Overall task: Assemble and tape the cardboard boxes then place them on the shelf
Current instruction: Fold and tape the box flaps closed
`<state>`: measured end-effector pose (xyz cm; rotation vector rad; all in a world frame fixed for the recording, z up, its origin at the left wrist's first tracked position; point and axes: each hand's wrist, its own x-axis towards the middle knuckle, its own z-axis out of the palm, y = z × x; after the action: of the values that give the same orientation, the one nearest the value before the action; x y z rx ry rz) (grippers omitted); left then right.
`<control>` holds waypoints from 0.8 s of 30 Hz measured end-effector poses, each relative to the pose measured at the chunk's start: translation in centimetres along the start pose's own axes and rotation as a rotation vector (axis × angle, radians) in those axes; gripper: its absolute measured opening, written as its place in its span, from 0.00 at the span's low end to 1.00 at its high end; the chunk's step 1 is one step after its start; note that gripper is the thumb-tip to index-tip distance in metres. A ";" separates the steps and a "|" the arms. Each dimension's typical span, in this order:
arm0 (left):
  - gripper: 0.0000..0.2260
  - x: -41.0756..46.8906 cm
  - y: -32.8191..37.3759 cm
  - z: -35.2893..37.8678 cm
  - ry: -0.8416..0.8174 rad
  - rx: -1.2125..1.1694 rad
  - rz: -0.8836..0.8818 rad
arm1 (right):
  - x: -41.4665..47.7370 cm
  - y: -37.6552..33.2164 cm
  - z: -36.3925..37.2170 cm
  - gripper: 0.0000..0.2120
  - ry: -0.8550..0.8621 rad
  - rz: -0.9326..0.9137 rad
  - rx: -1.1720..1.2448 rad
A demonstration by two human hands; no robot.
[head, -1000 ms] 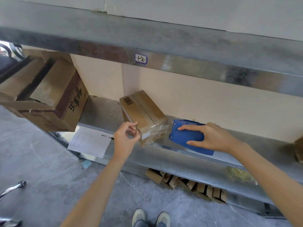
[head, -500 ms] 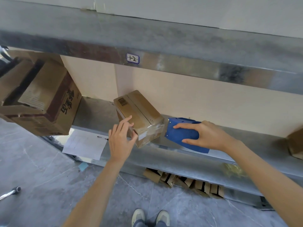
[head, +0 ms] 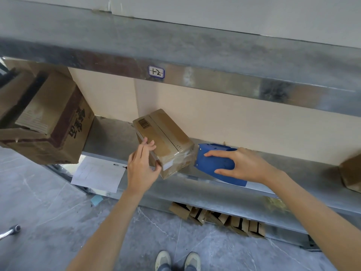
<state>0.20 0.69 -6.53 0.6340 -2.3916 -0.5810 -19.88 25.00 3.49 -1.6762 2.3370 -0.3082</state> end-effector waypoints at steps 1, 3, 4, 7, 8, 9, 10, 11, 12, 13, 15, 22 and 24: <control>0.24 -0.1 0.0 -0.1 -0.023 0.012 0.005 | 0.1 0.0 0.0 0.24 -0.004 0.000 0.003; 0.24 0.1 -0.1 -0.3 -0.031 0.019 0.008 | 0.2 0.0 0.1 0.24 -0.005 -0.001 0.004; 0.23 0.3 -0.2 -0.3 -0.017 0.021 0.008 | 0.2 0.0 0.1 0.24 -0.002 0.000 0.002; 0.16 0.8 -0.3 -0.4 0.057 0.037 0.012 | 0.4 0.0 0.0 0.24 -0.001 0.002 0.001; 0.15 0.9 -0.2 -0.4 0.082 0.042 0.015 | 0.4 0.0 -0.1 0.24 -0.005 0.000 0.003; 0.14 1.0 -0.2 -0.4 0.105 0.048 0.021 | 0.5 0.0 -0.1 0.25 -0.008 0.000 0.002; 0.12 1.1 -0.2 -0.3 0.123 0.052 0.024 | 0.5 0.0 -0.1 0.25 -0.010 0.002 0.000; 0.11 1.1 -0.1 -0.3 0.139 0.052 0.021 | 0.4 0.0 -0.2 0.25 -0.012 0.005 -0.004; 0.10 1.1 0.0 -0.3 0.154 0.044 0.007 | 0.4 0.0 -0.2 0.25 -0.013 0.008 -0.008; 0.08 1.2 0.2 -0.3 0.169 0.029 -0.017 | 0.4 -0.1 -0.2 0.25 -0.015 0.011 -0.011; 0.06 1.6 0.5 -0.3 0.188 0.016 -0.056 | 0.3 -0.1 -0.2 0.25 -0.029 0.009 -0.016; 0.07 1.4 0.5 -0.1 0.186 0.010 -0.061 | 0.4 -0.3 -0.4 0.25 -0.001 -0.006 -0.072; 0.06 1.5 0.6 -0.1 0.185 0.012 -0.068 | 0.4 -0.3 -0.4 0.25 0.006 -0.003 -0.087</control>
<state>-0.94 0.28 -5.52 0.7438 -2.2096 -0.5141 -19.92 24.51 3.97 -1.7207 2.3841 -0.2149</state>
